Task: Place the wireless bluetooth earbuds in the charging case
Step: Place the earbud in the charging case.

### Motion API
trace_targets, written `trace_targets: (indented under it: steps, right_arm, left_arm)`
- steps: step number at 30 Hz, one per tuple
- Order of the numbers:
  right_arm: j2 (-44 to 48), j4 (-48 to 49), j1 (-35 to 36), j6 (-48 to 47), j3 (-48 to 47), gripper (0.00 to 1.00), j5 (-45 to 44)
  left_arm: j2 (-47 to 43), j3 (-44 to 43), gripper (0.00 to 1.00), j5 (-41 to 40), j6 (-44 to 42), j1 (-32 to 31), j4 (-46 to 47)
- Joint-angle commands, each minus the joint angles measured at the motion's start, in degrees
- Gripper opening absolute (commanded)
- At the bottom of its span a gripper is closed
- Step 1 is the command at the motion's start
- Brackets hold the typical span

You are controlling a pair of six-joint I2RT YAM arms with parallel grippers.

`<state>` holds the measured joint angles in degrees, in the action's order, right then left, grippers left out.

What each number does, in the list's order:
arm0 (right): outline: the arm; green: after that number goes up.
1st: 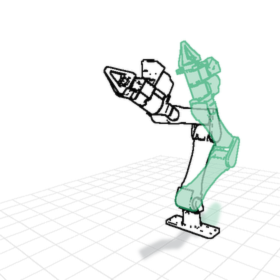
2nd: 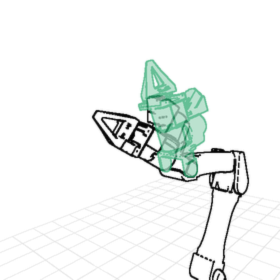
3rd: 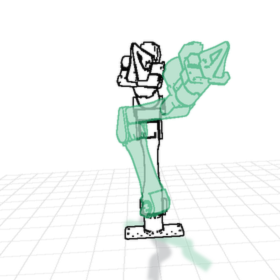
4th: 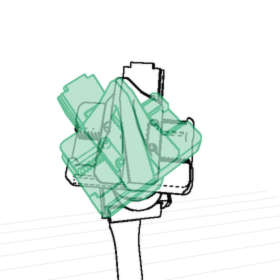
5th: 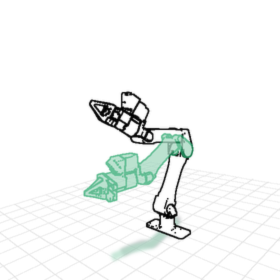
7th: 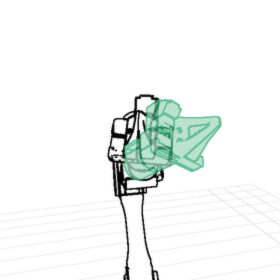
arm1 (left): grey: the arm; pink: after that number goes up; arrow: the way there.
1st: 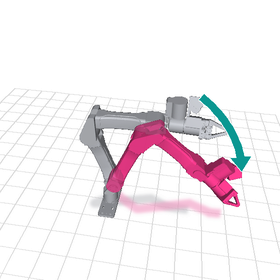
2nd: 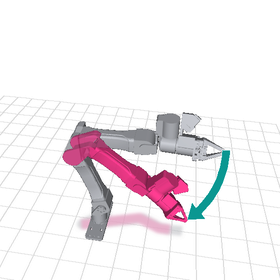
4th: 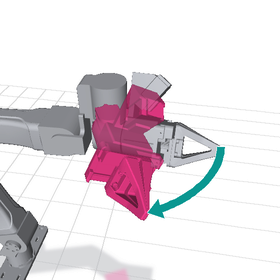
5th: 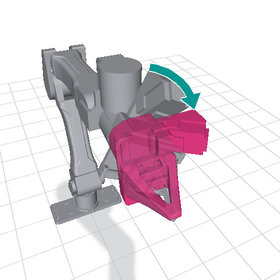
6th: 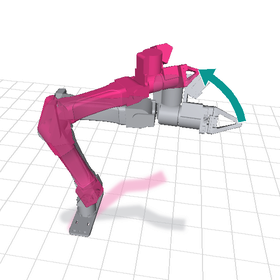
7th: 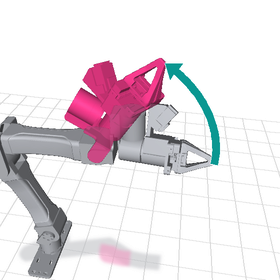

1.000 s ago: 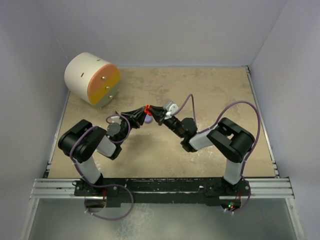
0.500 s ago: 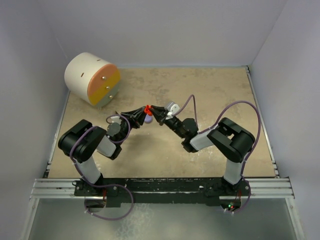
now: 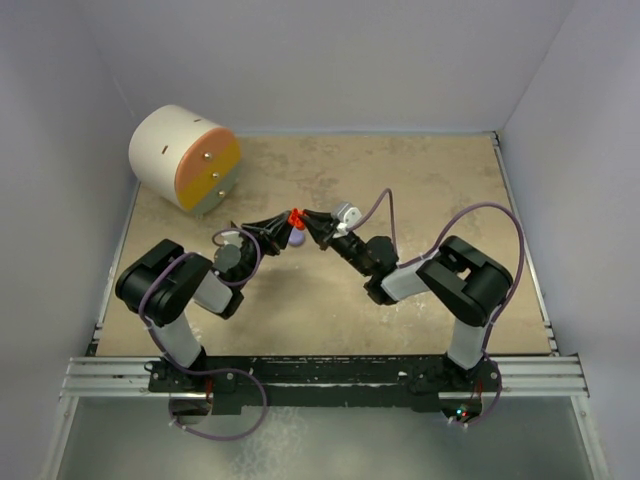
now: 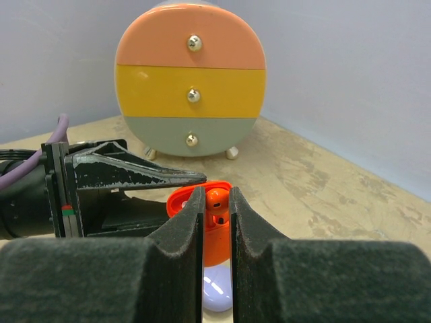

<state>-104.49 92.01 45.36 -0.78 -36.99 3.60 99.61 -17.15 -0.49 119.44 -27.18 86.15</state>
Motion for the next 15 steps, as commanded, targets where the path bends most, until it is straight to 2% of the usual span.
trace_targets:
  steps: [1, 12, 15]
  right_arm:
    - [2.4, 15.7, -0.3, 0.4, 0.4, 0.04, -1.0]
    - [2.8, 13.9, -0.4, 1.5, 0.4, 0.11, -0.8]
    - [2.8, 13.4, -0.3, 1.7, 0.4, 0.20, -0.7]
  left_arm:
    - [-2.0, -1.8, 0.00, -1.4, 3.8, -0.2, 12.4]
    - [-0.3, -3.6, 0.00, -1.9, 3.6, -0.2, 12.5]
    - [0.0, -4.3, 0.00, -2.0, 3.3, -0.2, 12.3]
